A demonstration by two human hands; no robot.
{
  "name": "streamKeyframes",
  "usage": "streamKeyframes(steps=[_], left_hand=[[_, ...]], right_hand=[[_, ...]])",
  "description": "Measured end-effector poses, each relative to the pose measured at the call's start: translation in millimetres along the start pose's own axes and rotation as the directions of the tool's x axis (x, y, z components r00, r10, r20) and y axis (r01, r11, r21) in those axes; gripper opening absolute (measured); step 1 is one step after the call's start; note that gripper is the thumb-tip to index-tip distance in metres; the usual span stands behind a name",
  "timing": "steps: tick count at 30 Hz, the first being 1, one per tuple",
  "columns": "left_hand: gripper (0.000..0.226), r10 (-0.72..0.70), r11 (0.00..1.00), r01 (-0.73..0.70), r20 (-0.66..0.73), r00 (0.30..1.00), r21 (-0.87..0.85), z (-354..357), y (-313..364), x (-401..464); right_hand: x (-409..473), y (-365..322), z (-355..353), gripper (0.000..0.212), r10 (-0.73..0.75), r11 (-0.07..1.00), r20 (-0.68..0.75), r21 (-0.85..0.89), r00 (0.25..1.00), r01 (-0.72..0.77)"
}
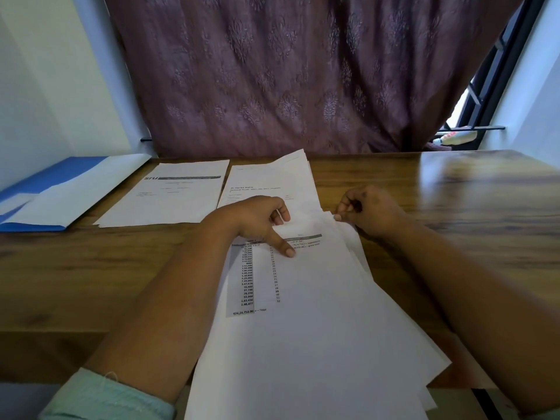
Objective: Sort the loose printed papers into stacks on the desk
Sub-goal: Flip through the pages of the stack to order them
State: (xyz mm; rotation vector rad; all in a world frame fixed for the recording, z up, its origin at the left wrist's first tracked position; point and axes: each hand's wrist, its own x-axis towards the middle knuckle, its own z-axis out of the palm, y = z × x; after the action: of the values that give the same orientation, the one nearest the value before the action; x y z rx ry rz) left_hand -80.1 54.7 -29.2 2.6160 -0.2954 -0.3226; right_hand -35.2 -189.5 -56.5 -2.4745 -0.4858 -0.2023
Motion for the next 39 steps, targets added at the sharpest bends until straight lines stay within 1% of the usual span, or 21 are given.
streamKeyframes(steps=[5, 8, 10, 14, 17, 20, 22, 23, 25, 26, 27, 28, 29, 30, 31, 32, 33, 34, 36, 38, 39], left_hand=[[0.048, 0.132, 0.988, -0.134, -0.03, 0.991, -0.075, -3, -1, -4], [0.023, 0.182, 0.959, -0.195, -0.076, 0.98, -0.208, -12, -9, -9], [0.012, 0.165, 0.943, -0.158, 0.0, 0.986, -0.294, -18, -19, -10], [0.041, 0.179, 0.924, -0.124, 0.121, 0.976, -0.363, -18, -33, -6], [0.042, 0.177, 0.897, -0.112, 0.114, 0.978, -0.427, -16, -35, -3], [0.042, 0.191, 0.872, -0.139, 0.064, 0.979, -0.468, -17, -37, -2], [0.042, 0.204, 0.854, -0.156, 0.045, 0.978, -0.496, -18, -37, -1], [0.041, 0.208, 0.849, -0.155, 0.049, 0.977, -0.505, -18, -36, -1], [0.037, 0.214, 0.852, -0.151, 0.07, 0.974, -0.501, -16, -36, -1], [0.037, 0.216, 0.858, -0.148, 0.085, 0.973, -0.492, -15, -36, -1], [0.038, 0.216, 0.862, -0.141, 0.102, 0.971, -0.487, -13, -37, 0], [0.04, 0.215, 0.863, -0.134, 0.115, 0.97, -0.488, -12, -37, 0], [0.04, 0.214, 0.861, -0.128, 0.122, 0.969, -0.492, -12, -38, 0], [0.04, 0.212, 0.859, -0.125, 0.123, 0.969, -0.496, -12, -37, 0], [0.04, 0.212, 0.857, -0.124, 0.123, 0.969, -0.5, -12, -37, 0], [0.04, 0.21, 0.856, -0.122, 0.122, 0.97, -0.502, -13, -37, 0], [0.04, 0.211, 0.855, -0.122, 0.123, 0.97, -0.505, -13, -37, 0], [0.041, 0.211, 0.856, -0.121, 0.127, 0.969, -0.503, -13, -37, 0], [0.041, 0.208, 0.858, -0.117, 0.132, 0.969, -0.5, -11, -36, 0], [0.04, 0.196, 0.858, -0.105, 0.131, 0.972, -0.503, -11, -36, -1], [0.038, 0.189, 0.86, -0.099, 0.131, 0.973, -0.501, -10, -36, -1]], right_hand=[[2, -1, 3, 0.02, 0.058, 0.994, 0.009, -0.098, 0.998, -0.057], [-1, -3, 0, 0.022, -0.023, 0.991, -0.04, -0.131, 0.999, 0.017], [-3, -4, -2, 0.021, -0.067, 0.995, -0.136, -0.081, 0.988, 0.057], [-8, -5, -9, 0.025, 0.016, 0.991, -0.271, 0.13, 0.962, 0.02], [-10, -4, -13, 0.035, 0.046, 0.99, -0.25, 0.137, 0.967, -0.011], [-9, -3, -12, 0.026, 0.052, 0.983, -0.216, 0.183, 0.975, -0.012], [-8, -3, -14, 0.025, 0.017, 0.985, -0.364, 0.166, 0.931, 0.047], [-8, -2, -18, 0.025, 0.003, 0.983, -0.48, 0.163, 0.877, 0.085], [-6, -4, -28, 0.029, 0.068, 0.972, -0.64, 0.215, 0.765, 0.093], [-6, -6, -33, 0.032, 0.141, 0.963, -0.646, 0.266, 0.75, 0.048], [-7, -6, -39, 0.034, 0.216, 0.942, -0.588, 0.334, 0.78, -0.009], [-10, -7, -45, 0.035, 0.293, 0.895, -0.44, 0.439, 0.849, -0.081], [-15, -8, -51, 0.034, 0.338, 0.803, -0.177, 0.567, 0.925, -0.185], [-22, -8, -56, 0.035, 0.328, 0.706, 0.112, 0.63, 0.938, -0.322], [-29, -7, -59, 0.037, 0.299, 0.682, 0.331, 0.582, 0.895, -0.443], [-34, -3, -59, 0.037, 0.288, 0.706, 0.468, 0.486, 0.835, -0.516], [-37, -1, -58, 0.032, 0.306, 0.766, 0.512, 0.368, 0.802, -0.527], [-37, -1, -55, 0.026, 0.341, 0.828, 0.464, 0.264, 0.817, -0.495], [-29, 5, -51, 0.031, 0.394, 0.911, 0.111, 0.081, 0.912, -0.404], [-17, 12, -55, 0.041, 0.366, 0.93, -0.304, 0.084, 0.88, -0.357], [-15, 12, -59, 0.044, 0.361, 0.933, -0.386, 0.159, 0.849, -0.324]])
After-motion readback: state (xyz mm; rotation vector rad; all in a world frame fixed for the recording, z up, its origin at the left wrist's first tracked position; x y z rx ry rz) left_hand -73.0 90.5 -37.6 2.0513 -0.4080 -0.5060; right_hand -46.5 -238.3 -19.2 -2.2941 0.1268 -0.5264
